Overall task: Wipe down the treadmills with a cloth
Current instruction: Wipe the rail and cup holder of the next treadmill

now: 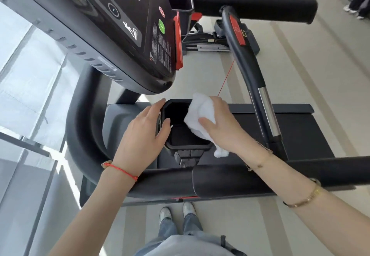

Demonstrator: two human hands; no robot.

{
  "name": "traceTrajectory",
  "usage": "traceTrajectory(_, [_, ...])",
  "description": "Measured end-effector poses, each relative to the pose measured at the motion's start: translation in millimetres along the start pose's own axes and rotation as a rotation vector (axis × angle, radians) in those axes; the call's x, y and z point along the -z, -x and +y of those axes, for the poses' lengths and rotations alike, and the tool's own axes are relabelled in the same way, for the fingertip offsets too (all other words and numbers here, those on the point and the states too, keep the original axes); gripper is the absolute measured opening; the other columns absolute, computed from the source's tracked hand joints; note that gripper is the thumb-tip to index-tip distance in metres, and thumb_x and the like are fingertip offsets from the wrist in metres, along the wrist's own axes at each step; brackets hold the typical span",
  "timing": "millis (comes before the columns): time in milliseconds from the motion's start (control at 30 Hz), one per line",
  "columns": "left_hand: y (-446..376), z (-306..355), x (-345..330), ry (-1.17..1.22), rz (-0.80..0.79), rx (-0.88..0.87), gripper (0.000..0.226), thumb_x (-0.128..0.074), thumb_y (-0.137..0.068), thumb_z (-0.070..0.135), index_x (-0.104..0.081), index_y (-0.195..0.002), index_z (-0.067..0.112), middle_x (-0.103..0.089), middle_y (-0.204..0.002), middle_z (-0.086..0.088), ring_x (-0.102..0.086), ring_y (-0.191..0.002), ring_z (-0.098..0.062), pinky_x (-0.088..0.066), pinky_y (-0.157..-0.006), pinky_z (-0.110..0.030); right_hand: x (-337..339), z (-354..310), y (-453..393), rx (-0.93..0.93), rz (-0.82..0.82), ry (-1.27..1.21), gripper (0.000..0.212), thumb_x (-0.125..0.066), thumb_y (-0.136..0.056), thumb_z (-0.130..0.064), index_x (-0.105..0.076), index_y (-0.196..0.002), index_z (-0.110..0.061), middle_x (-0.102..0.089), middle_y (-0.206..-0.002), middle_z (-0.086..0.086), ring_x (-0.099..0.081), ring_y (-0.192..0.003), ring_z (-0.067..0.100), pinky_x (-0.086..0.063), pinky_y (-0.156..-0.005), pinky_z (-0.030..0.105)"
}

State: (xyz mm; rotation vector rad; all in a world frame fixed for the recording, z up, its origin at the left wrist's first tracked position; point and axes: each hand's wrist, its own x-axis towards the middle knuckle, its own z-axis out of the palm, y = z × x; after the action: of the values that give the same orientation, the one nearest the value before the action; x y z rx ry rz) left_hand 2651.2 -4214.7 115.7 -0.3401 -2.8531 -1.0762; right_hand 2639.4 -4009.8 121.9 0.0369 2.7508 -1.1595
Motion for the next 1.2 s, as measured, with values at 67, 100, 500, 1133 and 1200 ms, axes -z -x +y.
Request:
traceTrajectory(67, [0.9,0.1,0.5,-0.015,0.013,0.014,0.050,-0.050,-0.098,0.032,-0.042,-0.145,0.018,-0.063,-0.118,-0.003,-0.061,-0.101,-0.021,-0.050,-0.089,-0.038,-6.7,7.9,21.8,-0.032,-0.017,-0.110,0.058,-0.049,-0.098,-0.025,-0.018,-0.147,-0.022,-0.025,-0.133,-0.010,-0.040,-0.107,0.010,-0.041,-0.070,0.014])
traceTrajectory(100, [1.3,0.3,0.6,-0.026,0.018,0.025,0.049,-0.050,-0.098,0.033,-0.043,-0.144,0.018,-0.063,-0.118,-0.002,-0.061,-0.103,-0.022,-0.051,-0.089,-0.040,-8.3,11.0,26.3,-0.043,-0.028,-0.146,0.057,-0.049,-0.097,-0.027,-0.019,-0.146,-0.024,-0.025,-0.133,-0.012,-0.042,-0.109,0.011,-0.043,-0.065,0.014])
traceTrajectory(500, [16.1,11.8,-1.7,-0.051,0.076,0.113,0.046,-0.050,-0.096,0.035,-0.050,-0.139,0.019,-0.065,-0.110,0.000,-0.061,-0.103,-0.020,-0.050,-0.085,-0.039,20.0,-16.8,-66.3,0.632,-0.321,0.479,0.048,-0.053,-0.097,-0.025,-0.037,-0.143,-0.024,-0.045,-0.136,-0.007,-0.046,-0.114,0.018,-0.033,-0.086,0.027])
traceTrajectory(1133, [15.3,3.2,-1.5,-0.055,0.038,0.081,0.050,-0.046,-0.095,0.042,-0.052,-0.138,0.017,-0.066,-0.113,0.002,-0.062,-0.103,-0.015,-0.050,-0.089,-0.029,50.5,15.4,30.4,0.296,-0.078,-0.117,0.025,-0.046,-0.100,-0.043,-0.042,-0.124,-0.044,-0.052,-0.124,-0.027,-0.046,-0.114,-0.017,-0.031,-0.088,-0.002])
traceTrajectory(1200, [15.4,1.4,-0.8,-0.050,0.025,0.072,0.050,-0.043,-0.097,0.042,-0.051,-0.139,0.018,-0.067,-0.115,0.002,-0.061,-0.103,-0.016,-0.044,-0.086,-0.022,57.6,10.1,43.3,0.378,-0.098,-0.013,0.033,-0.043,-0.100,-0.048,-0.039,-0.132,-0.041,-0.044,-0.132,-0.026,-0.038,-0.125,-0.012,-0.023,-0.095,-0.003])
